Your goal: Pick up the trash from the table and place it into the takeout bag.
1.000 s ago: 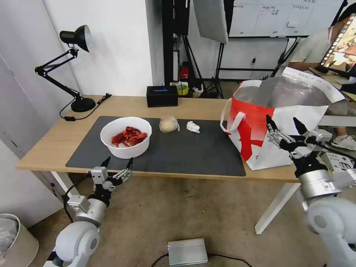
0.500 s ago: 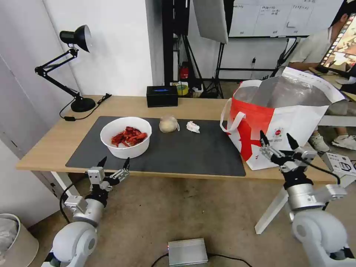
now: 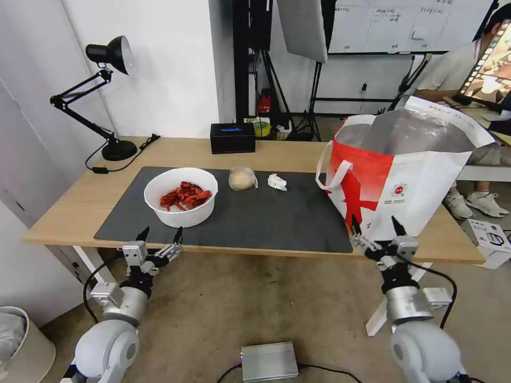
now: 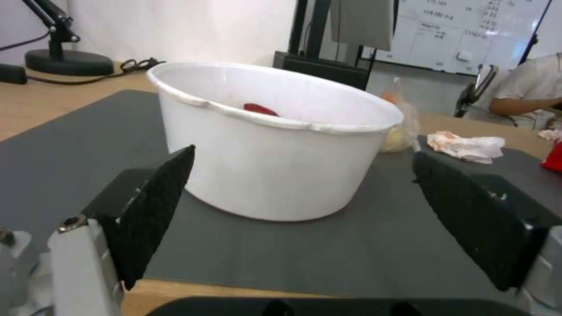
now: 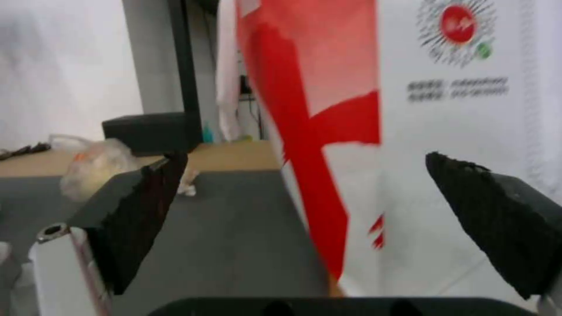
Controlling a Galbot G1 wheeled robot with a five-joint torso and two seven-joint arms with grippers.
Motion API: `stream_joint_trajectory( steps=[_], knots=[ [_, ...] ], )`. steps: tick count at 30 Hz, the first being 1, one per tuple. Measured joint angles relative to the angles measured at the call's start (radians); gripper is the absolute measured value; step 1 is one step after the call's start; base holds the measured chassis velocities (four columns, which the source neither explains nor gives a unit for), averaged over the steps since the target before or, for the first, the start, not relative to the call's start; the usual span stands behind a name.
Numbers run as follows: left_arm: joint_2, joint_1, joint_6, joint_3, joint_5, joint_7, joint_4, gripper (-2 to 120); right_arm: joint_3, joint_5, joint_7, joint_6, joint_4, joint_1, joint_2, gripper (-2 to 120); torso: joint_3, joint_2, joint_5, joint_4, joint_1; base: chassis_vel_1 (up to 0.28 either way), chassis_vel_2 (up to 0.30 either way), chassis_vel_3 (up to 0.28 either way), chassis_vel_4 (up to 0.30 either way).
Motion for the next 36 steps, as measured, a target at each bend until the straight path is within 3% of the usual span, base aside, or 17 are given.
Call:
stream_joint_trajectory(
  steps=[12,36],
  knots=[
    [-0.008,0.008,0.0,0.004,0.004,0.004,-0.016,100,-0.062,-0.065,-0.001,0.017,-0.009,-0.024,0.028,100,0.0,0.0,0.0,0.0,0.0,0.0,0.0,0.0,0.0],
    [-0.015,0.013,-0.004,0.003,0.004,0.006,-0.016,100,-0.076,-0.075,-0.006,0.029,-0.017,-0.029,0.042,100,0.0,0.0,0.0001,0.0,0.0,0.0,0.0,0.0,0.0]
  ],
)
